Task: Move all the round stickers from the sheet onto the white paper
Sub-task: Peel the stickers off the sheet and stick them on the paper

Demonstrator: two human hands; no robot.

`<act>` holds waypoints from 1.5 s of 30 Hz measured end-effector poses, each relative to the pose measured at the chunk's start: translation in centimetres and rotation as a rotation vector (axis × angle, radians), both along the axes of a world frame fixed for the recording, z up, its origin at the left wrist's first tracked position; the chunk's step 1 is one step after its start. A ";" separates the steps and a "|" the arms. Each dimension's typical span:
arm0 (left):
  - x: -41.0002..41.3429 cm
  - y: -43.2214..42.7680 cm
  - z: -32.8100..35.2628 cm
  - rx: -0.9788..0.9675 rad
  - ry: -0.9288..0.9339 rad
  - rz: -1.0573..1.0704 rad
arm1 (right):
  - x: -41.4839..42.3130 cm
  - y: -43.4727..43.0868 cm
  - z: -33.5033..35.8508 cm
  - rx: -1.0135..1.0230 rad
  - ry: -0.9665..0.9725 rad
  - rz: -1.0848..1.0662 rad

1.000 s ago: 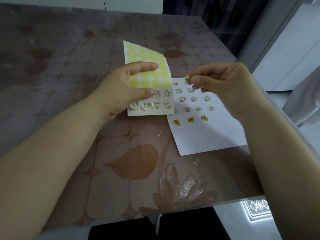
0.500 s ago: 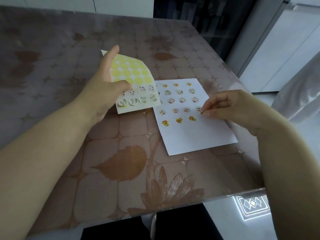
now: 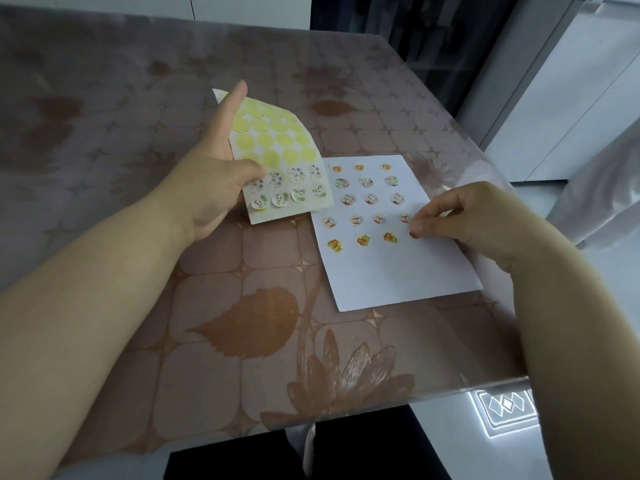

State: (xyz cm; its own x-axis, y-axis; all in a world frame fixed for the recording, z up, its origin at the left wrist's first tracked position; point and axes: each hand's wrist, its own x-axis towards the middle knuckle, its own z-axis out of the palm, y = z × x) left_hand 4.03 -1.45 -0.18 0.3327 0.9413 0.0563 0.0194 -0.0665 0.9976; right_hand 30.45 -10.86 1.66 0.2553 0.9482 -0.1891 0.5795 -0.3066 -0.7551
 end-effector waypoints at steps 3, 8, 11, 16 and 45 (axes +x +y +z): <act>0.0 -0.1 -0.1 -0.008 -0.004 -0.042 | -0.3 0.0 0.1 0.027 -0.026 -0.011; 0.1 -0.3 0.1 -0.027 -0.018 -0.096 | 0.1 0.6 0.1 0.011 -0.143 0.013; 0.0 -0.4 0.3 -0.028 -0.023 -0.146 | 0.0 0.7 0.3 -0.039 -0.106 0.067; 0.0 -0.7 0.6 -0.005 -0.008 -0.224 | -0.2 0.8 1.3 -0.094 -0.228 0.131; 0.8 -2.0 0.5 0.037 0.090 -0.401 | -10.6 4.1 -1.0 0.756 -0.233 0.362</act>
State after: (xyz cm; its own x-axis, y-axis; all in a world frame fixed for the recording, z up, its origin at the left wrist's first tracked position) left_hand 4.80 -3.47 0.35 0.6777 0.7342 0.0417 0.0716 -0.1223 0.9899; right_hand 19.88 -6.81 0.69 -0.1324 0.8286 0.5439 0.7097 0.4623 -0.5316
